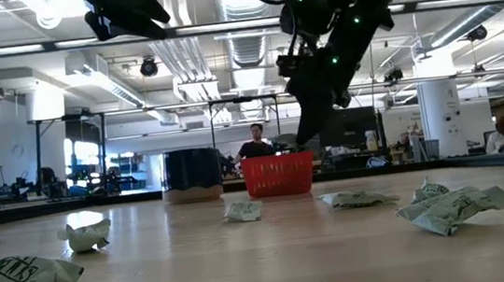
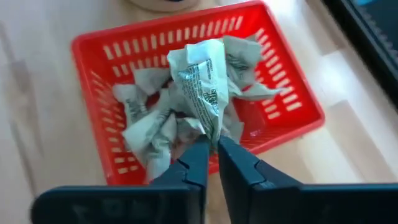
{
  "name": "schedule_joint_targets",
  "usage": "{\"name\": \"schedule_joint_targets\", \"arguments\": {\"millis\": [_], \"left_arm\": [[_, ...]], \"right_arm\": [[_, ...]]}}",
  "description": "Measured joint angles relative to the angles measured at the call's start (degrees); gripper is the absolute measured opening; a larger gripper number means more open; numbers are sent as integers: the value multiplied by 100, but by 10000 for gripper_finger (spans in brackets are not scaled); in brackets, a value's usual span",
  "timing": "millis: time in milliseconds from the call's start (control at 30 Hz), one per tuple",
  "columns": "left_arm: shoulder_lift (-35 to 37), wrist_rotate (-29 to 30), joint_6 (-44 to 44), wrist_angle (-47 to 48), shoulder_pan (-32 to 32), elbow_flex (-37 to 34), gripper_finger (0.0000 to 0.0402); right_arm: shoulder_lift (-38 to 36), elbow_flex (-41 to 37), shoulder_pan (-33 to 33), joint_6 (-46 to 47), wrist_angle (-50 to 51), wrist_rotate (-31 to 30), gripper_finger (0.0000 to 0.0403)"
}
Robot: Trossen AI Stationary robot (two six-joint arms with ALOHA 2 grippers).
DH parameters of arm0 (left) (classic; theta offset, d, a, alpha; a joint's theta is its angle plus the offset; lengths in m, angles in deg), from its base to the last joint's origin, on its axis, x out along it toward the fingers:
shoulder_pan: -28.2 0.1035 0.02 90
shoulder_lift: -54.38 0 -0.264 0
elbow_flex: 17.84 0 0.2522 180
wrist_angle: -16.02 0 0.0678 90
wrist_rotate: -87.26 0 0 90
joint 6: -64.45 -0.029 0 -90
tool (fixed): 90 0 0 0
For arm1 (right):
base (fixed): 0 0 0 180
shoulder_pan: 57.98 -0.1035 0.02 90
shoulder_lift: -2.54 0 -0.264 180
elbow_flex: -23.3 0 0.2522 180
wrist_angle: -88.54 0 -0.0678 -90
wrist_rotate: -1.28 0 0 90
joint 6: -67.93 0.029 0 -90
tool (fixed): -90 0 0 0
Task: Pick and place Stevia / Truvia into bins
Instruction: Put the stevia packet into the basket
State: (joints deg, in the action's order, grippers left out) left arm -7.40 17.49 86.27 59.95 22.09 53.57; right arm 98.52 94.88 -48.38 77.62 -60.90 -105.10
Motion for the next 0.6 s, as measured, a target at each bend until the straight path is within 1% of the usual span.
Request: {"name": "schedule_joint_targets", "arguments": {"millis": [167,300,367,433,533,600], "left_arm": [[-2,2,31,0,-1,0,176],[-2,-22,34,-12,-2,0,176],[-2,-242,-27,-13,-1,0,176],[-47,-677,-259,-36,-3,-10,176],[-241,-1237,-633,-82,-72,-123,176],[-439,-1511,-872,-321,-131,-240,176]], "right_arm": [[-2,133,210,-67,35,560,79],[-13,279,252,-53,269,630,130],[-49,387,249,-134,534,751,149],[-122,460,240,-403,763,1162,164],[-286,477,207,-715,982,2127,176],[-444,420,171,-826,1065,2754,177]]}}
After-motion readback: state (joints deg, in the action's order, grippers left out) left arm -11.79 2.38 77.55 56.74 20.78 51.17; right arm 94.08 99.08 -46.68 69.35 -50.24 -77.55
